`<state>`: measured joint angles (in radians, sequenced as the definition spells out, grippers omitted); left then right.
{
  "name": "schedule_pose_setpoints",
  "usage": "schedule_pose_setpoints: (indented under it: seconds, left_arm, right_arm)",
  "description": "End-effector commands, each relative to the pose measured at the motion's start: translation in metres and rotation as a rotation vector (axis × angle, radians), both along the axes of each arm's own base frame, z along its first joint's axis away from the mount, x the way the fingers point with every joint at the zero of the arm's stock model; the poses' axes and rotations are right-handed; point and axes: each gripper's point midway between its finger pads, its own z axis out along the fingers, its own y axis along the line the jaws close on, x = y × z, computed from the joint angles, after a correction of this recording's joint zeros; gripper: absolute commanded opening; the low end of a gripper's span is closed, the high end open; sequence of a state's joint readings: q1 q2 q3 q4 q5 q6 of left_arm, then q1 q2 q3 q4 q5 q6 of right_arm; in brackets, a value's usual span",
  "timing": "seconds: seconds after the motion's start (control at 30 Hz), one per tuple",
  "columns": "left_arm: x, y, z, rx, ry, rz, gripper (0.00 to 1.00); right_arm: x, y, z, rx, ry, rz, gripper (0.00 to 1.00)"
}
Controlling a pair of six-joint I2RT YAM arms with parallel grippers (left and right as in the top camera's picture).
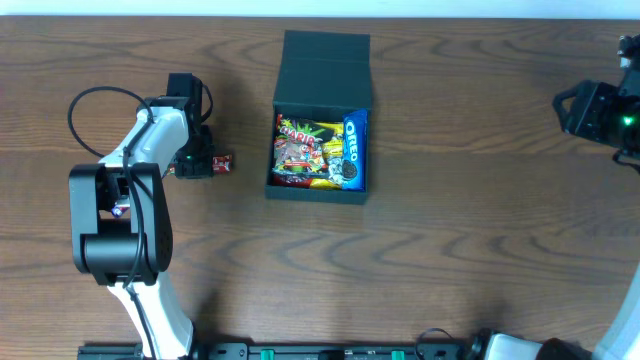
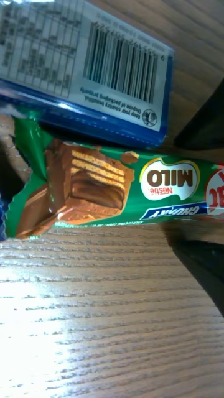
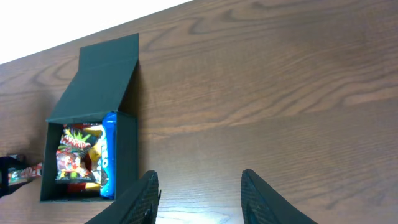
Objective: Pack container
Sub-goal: 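Grasp the green KitKat Milo bar with the left gripper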
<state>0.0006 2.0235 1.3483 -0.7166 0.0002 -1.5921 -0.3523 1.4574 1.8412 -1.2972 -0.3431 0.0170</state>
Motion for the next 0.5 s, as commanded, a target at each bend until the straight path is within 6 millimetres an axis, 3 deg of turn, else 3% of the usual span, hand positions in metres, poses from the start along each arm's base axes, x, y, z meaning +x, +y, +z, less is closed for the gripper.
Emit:
schedule_pose_setpoints:
  seconds: [0.0, 0.47]
  left_arm:
    - [-0.0046, 0.0017, -0.0056, 0.014, 0.024, -0.037, 0.45]
    - [-0.0055, 0.0061, -0.0075, 0.041, 0.033, -0.065, 0.45]
  right_arm:
    - [-0.0017, -0.0022, 0.0048, -0.016, -0.014, 0.003, 0.43]
    - [-0.0019, -0.0024, 0.0047, -0.017, -0.013, 0.002, 0.43]
